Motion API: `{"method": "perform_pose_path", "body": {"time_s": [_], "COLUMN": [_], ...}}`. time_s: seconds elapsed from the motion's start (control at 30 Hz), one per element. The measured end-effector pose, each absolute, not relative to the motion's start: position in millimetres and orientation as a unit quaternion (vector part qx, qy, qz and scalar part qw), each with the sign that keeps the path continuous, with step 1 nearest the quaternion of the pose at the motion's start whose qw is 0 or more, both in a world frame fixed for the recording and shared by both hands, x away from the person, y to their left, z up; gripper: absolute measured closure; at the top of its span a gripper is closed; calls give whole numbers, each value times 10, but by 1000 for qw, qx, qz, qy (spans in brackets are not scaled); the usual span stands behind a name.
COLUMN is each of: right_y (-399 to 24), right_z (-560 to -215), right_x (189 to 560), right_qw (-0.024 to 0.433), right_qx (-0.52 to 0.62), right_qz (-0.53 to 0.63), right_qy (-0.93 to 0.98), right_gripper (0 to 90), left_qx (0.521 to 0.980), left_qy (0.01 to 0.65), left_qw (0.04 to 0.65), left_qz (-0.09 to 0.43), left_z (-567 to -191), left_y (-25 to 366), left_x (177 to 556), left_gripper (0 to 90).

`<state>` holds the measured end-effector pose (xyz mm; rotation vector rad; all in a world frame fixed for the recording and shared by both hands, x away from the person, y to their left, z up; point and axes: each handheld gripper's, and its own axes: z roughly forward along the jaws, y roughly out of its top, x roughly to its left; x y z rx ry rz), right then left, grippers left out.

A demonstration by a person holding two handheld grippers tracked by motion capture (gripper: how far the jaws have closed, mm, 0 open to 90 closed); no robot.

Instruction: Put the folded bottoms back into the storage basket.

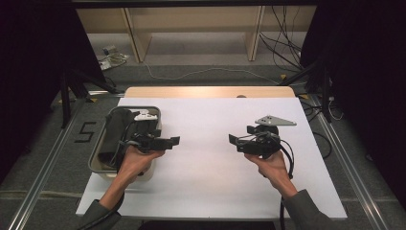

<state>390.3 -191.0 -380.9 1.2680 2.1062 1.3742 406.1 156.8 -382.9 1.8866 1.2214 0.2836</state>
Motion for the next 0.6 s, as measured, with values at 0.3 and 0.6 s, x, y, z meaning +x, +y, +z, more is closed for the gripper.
{"method": "perform_pose_path", "body": {"time_s": [0.3,0.6], "right_y": [-1916,-1919], "right_z": [-3803,-3824], "right_x": [3876,3838], "right_qw": [163,166], "right_qx": [439,432], "right_qz": [489,496], "right_qy": [736,735], "right_gripper": [210,207], "left_qx": [752,747], "left_qy": [478,463], "left_qw": [440,462], "left_qz": [115,118], "left_z": [-3853,-3925], "left_y": [1502,1443], "left_x": [4003,3928], "left_gripper": [169,167]}}
